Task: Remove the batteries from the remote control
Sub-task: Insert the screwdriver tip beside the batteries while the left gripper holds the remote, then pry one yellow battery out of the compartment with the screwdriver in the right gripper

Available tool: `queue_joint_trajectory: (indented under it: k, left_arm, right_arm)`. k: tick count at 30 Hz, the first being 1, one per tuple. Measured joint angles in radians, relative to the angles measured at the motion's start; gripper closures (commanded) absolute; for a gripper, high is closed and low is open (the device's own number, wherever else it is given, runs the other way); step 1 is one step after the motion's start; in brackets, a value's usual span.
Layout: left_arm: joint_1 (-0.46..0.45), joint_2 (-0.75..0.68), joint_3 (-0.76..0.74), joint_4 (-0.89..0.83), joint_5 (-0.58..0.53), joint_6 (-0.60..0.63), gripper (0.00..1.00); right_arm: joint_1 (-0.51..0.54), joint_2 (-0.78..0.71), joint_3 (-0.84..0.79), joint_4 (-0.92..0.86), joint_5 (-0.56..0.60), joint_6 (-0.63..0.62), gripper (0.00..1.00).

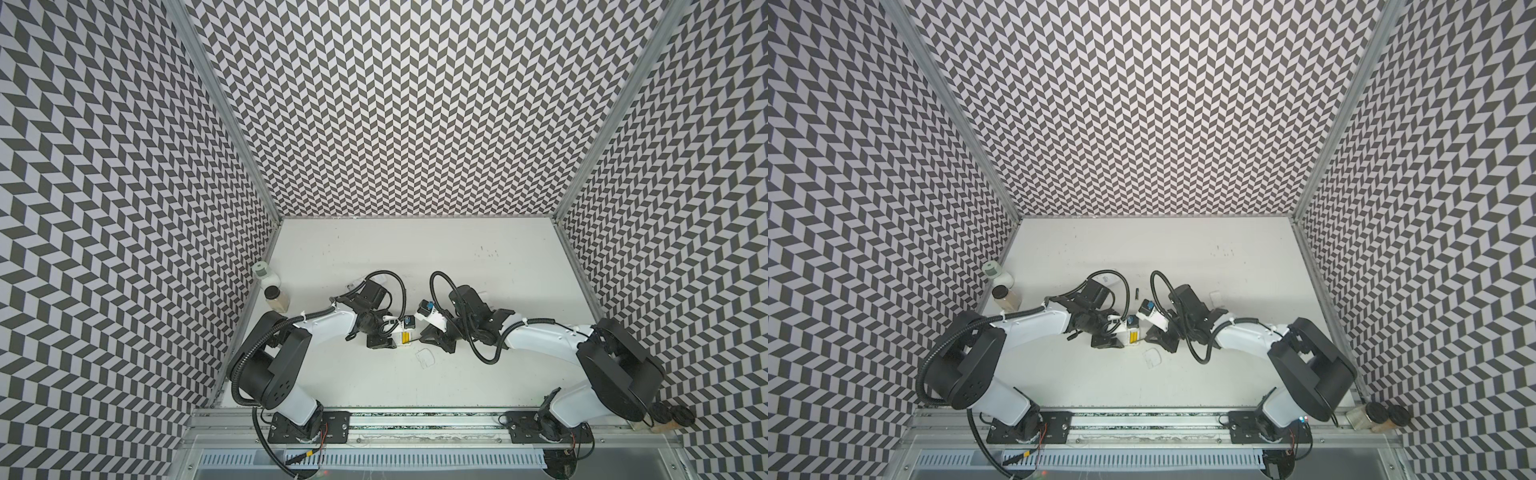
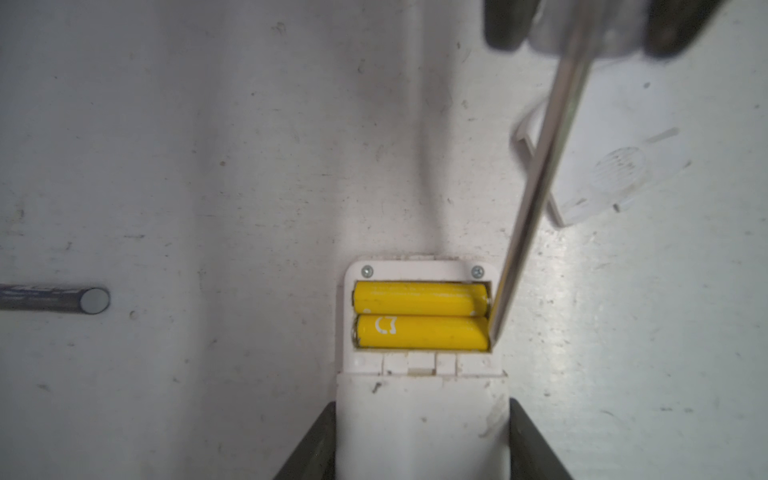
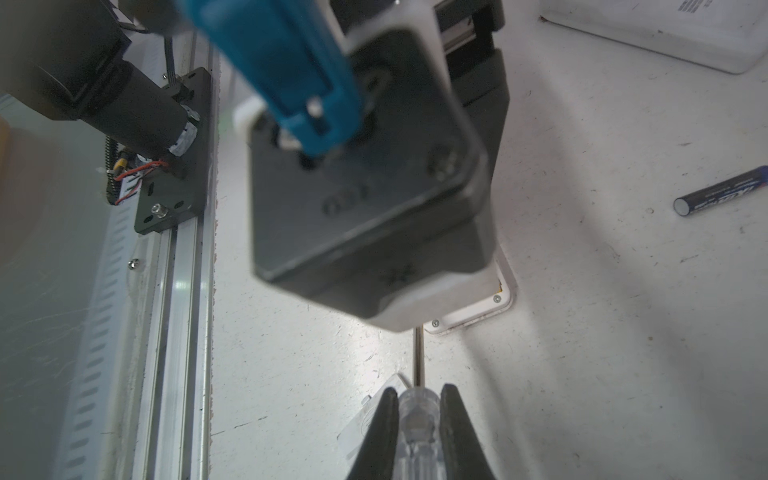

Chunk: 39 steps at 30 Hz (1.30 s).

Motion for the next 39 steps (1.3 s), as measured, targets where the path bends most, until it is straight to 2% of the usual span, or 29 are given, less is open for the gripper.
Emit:
queue_joint_trajectory:
  k: [12,25,39]
  left_arm:
    - [-0.001,0.000,0.001,-0.002,-0.003,-0.008,0.49]
    - [-0.005,0.000,0.003,-0.005,-0.010,-0.012,0.49]
    - [-0.007,0.001,0.003,0.036,-0.033,-0.018,0.49]
  right_arm:
    - [0.057,-0.032,0.005,-0.026,0.130,-0.053,1.00]
    - [0.174,-0.116,-0.136,0.161,0.354,-0.061,1.00]
    - [0.193,-0.134,-0.192,0.264,0.430,-0.065,1.00]
